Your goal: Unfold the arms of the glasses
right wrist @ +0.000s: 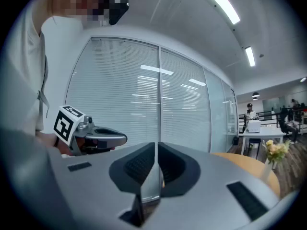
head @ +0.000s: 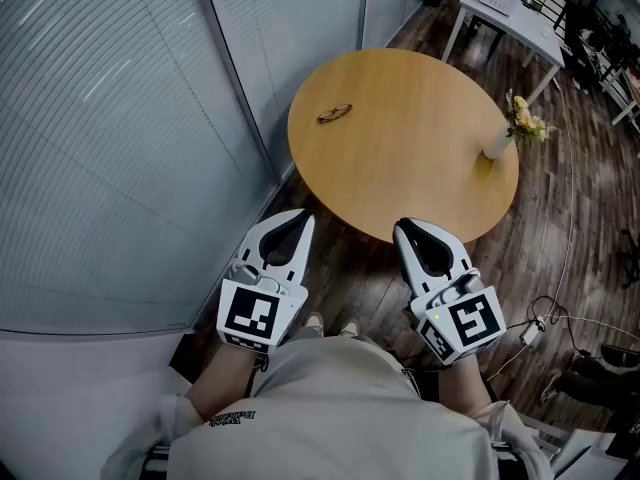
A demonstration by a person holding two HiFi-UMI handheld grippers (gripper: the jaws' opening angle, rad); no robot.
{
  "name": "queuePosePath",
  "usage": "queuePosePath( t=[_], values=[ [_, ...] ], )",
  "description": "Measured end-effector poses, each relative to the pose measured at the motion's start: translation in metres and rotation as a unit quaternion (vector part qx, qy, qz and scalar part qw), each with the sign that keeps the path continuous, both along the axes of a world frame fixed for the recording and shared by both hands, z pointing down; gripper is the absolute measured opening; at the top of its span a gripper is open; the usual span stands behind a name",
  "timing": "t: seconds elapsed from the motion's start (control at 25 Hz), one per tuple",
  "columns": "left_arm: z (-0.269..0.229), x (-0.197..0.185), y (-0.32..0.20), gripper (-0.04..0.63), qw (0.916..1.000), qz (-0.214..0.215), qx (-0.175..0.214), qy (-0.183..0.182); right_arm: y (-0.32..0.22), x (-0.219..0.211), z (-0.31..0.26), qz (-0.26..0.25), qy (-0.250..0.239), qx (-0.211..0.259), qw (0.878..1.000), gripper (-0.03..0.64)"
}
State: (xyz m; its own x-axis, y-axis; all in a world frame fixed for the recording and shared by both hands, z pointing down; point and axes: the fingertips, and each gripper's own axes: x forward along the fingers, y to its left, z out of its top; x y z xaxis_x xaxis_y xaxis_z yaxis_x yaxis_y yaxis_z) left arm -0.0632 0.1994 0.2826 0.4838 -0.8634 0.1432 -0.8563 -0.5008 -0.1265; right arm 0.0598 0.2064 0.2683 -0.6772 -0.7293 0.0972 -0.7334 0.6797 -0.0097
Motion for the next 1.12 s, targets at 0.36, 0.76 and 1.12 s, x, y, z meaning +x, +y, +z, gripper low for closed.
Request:
queuePosePath(
  t=[0.36,0.76,1.12],
  values=[
    [0.009,-0.003,0.001,0.021,0.9998,-0.001,0.002,-0.018,-0.001,0.005,0.005,0.005,-0.012,-0.003,1.0,0.041],
    [0.017,0.021,-0.004,0.021,0.9998,0.002,-0.003,-0.019,-0.005,0.029,0.019,0.007,-0.004,-0.012,1.0,0.041],
    [0.024,0.034,-0.003,0.021,0.9997,-0.02,-0.006,-0.011,-0.005,0.046,0.03,-0.007,-0.004,-0.012,1.0,0.041]
  ],
)
